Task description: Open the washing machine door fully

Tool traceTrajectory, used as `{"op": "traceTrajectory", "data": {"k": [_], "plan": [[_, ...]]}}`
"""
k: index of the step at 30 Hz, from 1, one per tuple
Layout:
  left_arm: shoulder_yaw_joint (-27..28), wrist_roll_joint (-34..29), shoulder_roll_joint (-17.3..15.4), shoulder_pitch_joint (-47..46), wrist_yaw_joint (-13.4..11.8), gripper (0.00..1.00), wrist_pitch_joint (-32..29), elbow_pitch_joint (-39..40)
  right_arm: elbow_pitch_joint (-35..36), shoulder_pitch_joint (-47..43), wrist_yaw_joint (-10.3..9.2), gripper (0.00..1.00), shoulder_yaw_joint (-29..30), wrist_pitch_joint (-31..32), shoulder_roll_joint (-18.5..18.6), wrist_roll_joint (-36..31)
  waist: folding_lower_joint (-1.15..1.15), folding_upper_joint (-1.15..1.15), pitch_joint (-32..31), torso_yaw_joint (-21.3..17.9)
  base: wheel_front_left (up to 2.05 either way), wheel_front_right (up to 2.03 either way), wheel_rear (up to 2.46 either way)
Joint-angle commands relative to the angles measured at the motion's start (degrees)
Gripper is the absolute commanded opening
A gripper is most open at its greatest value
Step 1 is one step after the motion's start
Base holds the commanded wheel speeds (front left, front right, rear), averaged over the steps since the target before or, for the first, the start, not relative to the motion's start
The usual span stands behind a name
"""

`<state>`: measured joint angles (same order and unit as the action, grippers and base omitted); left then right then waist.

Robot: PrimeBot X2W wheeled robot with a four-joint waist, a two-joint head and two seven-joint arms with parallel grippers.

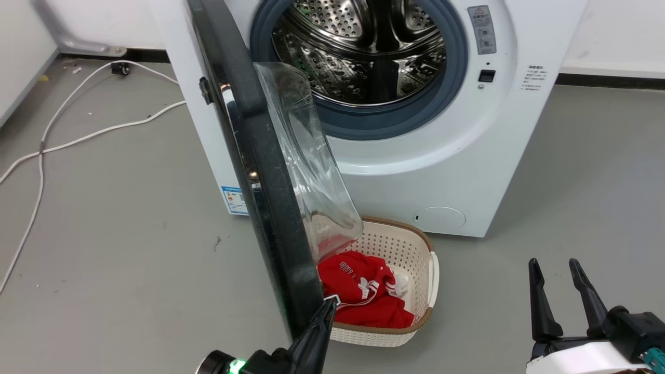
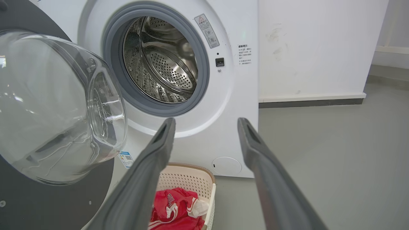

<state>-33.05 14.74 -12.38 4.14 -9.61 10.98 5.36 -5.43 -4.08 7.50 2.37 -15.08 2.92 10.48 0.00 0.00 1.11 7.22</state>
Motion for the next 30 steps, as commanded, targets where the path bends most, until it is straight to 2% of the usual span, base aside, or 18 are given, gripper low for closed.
{"op": "traceTrajectory", "data": {"k": [1, 10, 16, 22, 30], "plan": [[2.0, -0.1, -1.1, 0.0, -1.3, 0.0, -0.3, -0.3, 0.0, -0.3, -0.02, 1.0, 0.1, -0.1, -0.1, 0.2, 0.0, 0.0, 0.0, 0.6, 0.0, 0.0, 0.0], [2.9, -0.8, -2.2, 2.1, -3.7, 0.0, 0.2, 2.6, 0.1, -1.0, -0.02, 1.0, 1.4, -0.1, -0.1, 0.3, 0.0, 0.0, 0.2, 5.5, 0.0, 0.0, 0.0], [5.8, -0.3, -3.5, 3.3, -5.9, 0.0, 0.7, 4.1, 0.5, -0.6, -0.02, 1.0, 1.9, -0.1, -0.1, 0.2, 0.0, 0.0, 0.4, 9.8, 0.0, 0.0, 0.0], [11.0, 1.1, -5.9, 4.1, -8.2, 0.0, 1.4, 3.9, 0.7, -0.1, -0.02, 1.0, 1.5, -0.1, -0.1, 0.3, 0.0, 0.0, 0.7, 11.8, 0.0, 0.0, 0.0], [21.3, 6.2, -8.8, 2.3, -9.8, 0.0, 2.9, 0.6, 1.3, 1.0, -0.02, 1.0, 1.1, -0.1, -0.1, -0.6, 0.0, 0.0, 2.5, 10.9, 0.0, 0.0, 0.0]]}}
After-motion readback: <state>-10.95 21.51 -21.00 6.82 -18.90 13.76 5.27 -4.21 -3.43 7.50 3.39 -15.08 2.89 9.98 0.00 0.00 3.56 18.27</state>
